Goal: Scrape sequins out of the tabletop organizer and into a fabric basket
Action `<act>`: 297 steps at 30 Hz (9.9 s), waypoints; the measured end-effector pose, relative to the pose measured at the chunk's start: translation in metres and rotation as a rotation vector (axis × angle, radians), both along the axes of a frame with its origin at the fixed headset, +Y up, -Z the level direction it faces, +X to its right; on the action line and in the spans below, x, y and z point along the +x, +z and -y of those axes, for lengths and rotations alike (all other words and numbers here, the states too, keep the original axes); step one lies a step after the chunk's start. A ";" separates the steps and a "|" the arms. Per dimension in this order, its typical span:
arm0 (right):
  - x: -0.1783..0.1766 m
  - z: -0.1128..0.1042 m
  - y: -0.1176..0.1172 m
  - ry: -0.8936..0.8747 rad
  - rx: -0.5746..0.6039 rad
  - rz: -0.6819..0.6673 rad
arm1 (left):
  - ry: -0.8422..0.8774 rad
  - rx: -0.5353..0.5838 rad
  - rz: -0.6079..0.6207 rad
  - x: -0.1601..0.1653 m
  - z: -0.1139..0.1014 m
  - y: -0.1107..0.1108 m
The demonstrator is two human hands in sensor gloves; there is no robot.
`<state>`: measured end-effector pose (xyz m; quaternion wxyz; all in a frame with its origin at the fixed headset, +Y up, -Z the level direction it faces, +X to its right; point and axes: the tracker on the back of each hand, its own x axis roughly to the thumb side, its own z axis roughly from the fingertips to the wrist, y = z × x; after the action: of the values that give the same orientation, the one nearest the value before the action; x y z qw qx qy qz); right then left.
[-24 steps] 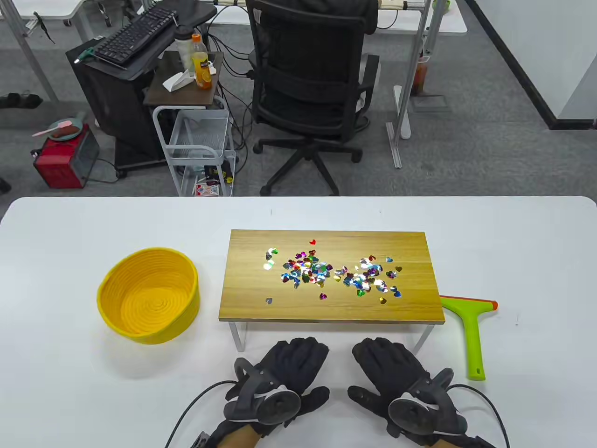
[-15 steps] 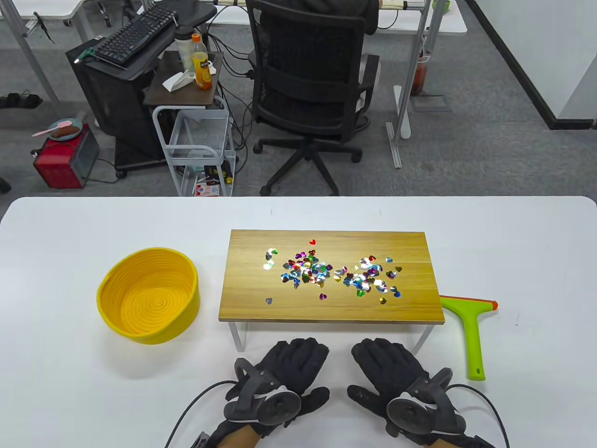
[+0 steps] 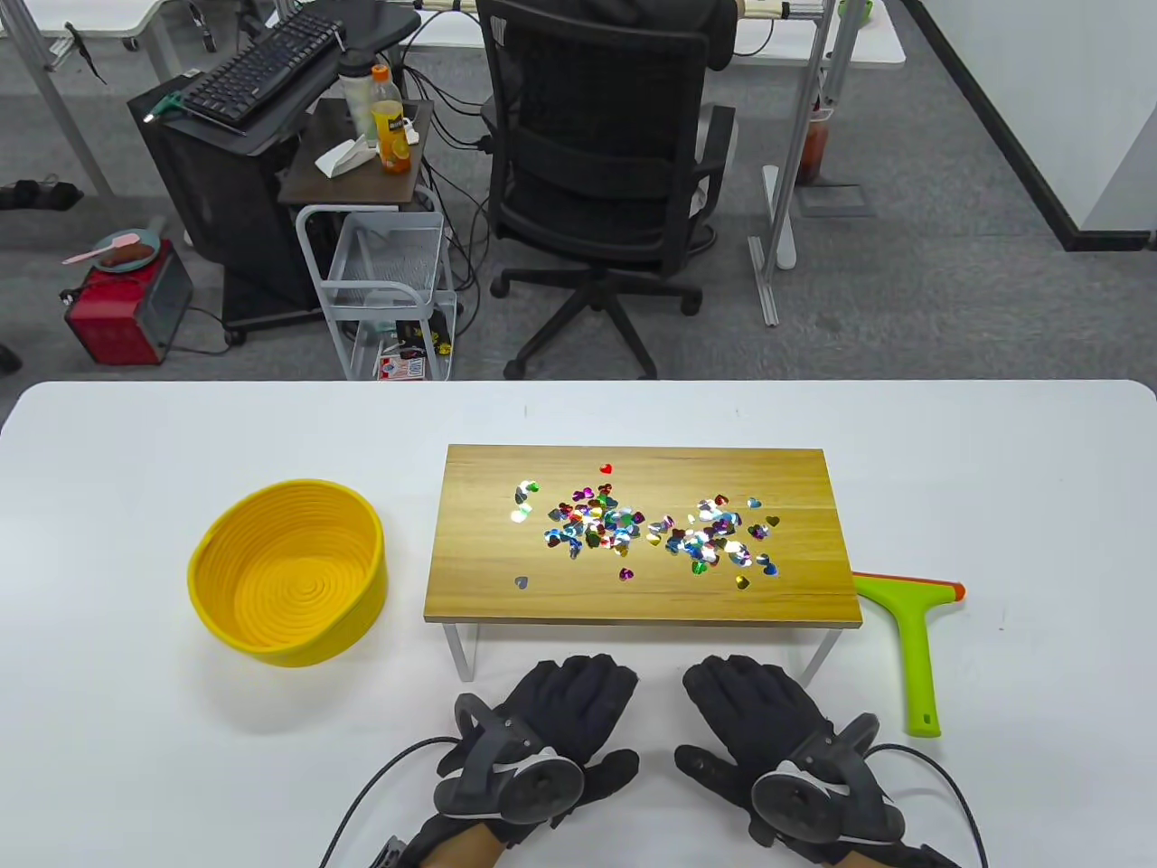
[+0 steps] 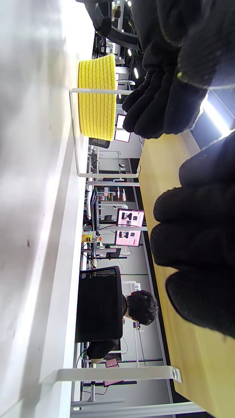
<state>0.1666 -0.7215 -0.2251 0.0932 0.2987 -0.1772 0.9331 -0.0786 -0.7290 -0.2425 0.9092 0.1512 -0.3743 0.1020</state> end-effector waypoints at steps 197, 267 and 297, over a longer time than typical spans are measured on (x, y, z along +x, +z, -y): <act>0.021 -0.132 -0.066 0.442 0.026 0.511 | -0.023 -0.019 -0.008 0.001 0.001 -0.001; -0.155 -0.147 -0.115 0.500 0.093 0.225 | -0.023 -0.033 0.003 -0.001 0.005 -0.002; -0.041 -0.145 -0.096 0.539 0.021 0.384 | -0.049 -0.035 -0.001 0.001 0.006 -0.002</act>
<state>0.1254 -0.5763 -0.3211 -0.1950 0.1543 -0.1156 0.9617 -0.0780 -0.7353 -0.2442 0.9142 0.1258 -0.3755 0.0861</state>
